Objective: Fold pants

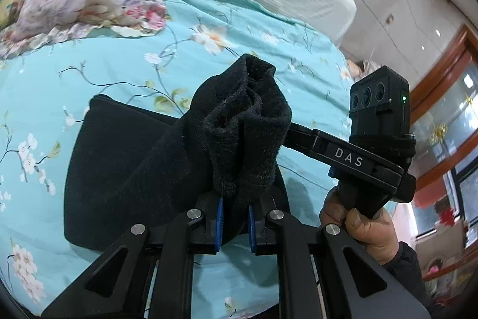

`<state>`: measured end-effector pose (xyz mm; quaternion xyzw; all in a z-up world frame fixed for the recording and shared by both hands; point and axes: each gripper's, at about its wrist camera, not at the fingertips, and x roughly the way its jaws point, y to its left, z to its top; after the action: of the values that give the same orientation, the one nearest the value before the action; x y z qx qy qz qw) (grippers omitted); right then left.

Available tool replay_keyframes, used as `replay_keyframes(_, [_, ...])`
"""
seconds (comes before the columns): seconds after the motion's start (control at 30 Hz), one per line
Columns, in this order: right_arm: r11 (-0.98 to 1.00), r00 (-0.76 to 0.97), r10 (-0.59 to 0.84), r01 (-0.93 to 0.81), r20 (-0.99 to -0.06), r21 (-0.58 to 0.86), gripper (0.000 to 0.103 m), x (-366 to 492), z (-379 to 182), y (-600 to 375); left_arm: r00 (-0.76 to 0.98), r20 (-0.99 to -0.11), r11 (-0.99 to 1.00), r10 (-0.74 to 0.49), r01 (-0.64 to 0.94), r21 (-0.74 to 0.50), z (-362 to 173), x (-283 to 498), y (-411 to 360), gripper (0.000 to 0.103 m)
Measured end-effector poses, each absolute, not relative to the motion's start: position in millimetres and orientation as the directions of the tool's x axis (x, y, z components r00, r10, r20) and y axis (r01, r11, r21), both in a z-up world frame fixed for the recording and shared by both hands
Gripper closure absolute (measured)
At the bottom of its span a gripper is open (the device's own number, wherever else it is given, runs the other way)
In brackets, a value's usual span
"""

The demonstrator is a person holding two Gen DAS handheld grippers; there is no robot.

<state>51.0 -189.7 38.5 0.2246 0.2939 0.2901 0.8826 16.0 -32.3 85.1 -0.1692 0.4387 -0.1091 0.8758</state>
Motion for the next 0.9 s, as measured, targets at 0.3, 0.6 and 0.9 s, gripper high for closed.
replay_keyframes(0.3, [0.727, 0.679, 0.624, -0.321, -0.388, 0.607, 0.084, 43.0, 15.3, -217.0, 0.549, -0.764, 0.930, -0.339, 0.072, -0.361, 63.6, 29.6, -52.5, 0.091])
replay_keyframes(0.6, [0.769, 0.731, 0.529, -0.198, -0.430, 0.608, 0.079, 34.6, 4.9, -239.6, 0.532, -0.751, 0.914, -0.391, 0.127, -0.386, 52.6, 37.3, -60.1, 0.063])
replay_keyframes(0.9, [0.769, 0.801, 0.406, -0.040, -0.439, 0.638, 0.034, 4.2, 4.4, -269.8, 0.534, -0.689, 0.868, -0.490, 0.230, -0.439, 65.4, 25.0, -59.0, 0.042])
